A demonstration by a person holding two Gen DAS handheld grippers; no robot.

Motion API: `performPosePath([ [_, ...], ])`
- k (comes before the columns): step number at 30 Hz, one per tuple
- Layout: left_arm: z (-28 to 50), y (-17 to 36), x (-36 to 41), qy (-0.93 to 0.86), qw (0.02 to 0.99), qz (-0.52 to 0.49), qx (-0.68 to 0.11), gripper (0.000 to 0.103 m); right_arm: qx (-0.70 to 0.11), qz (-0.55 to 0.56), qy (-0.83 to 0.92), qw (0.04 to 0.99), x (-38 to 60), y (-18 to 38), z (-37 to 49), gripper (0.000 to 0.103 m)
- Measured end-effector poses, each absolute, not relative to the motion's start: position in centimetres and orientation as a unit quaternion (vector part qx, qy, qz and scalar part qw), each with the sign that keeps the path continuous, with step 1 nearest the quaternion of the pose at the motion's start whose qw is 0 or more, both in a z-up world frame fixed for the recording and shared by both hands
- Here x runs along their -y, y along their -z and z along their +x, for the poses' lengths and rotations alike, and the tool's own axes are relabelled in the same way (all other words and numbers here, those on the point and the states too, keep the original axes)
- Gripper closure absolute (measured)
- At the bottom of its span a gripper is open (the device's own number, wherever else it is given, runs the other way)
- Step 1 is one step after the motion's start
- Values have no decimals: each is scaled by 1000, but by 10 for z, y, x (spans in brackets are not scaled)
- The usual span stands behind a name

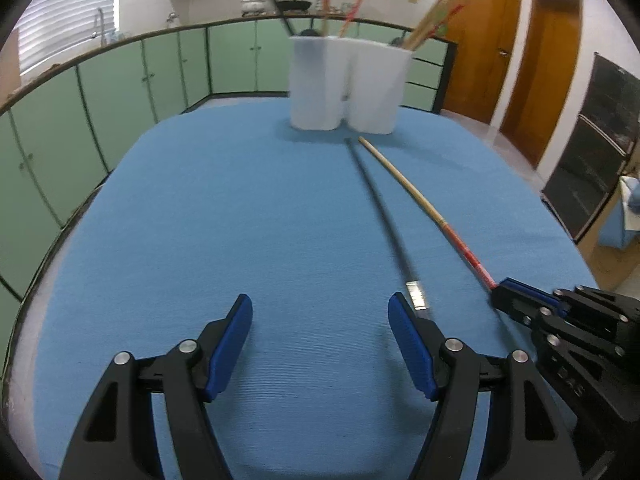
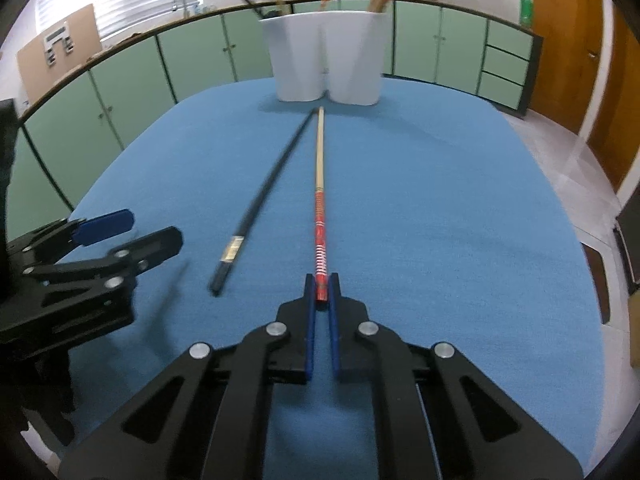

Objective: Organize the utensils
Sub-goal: 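Close the left tool on the black chopstick's end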

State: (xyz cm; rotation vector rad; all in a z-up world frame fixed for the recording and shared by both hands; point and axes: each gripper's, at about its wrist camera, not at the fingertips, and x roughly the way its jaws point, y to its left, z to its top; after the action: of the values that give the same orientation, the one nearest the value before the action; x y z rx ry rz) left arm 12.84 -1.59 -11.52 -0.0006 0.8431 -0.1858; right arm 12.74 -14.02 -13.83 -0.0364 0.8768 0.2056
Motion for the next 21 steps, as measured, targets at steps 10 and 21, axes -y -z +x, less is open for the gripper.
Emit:
performPosePath([
  [10, 133, 129, 53, 106, 895, 40, -431, 45, -431, 5, -89, 898, 168, 144, 133, 98],
  [21, 130, 128, 59, 99, 898, 58, -425, 68, -432, 4, -91, 897, 167, 145, 132, 96],
])
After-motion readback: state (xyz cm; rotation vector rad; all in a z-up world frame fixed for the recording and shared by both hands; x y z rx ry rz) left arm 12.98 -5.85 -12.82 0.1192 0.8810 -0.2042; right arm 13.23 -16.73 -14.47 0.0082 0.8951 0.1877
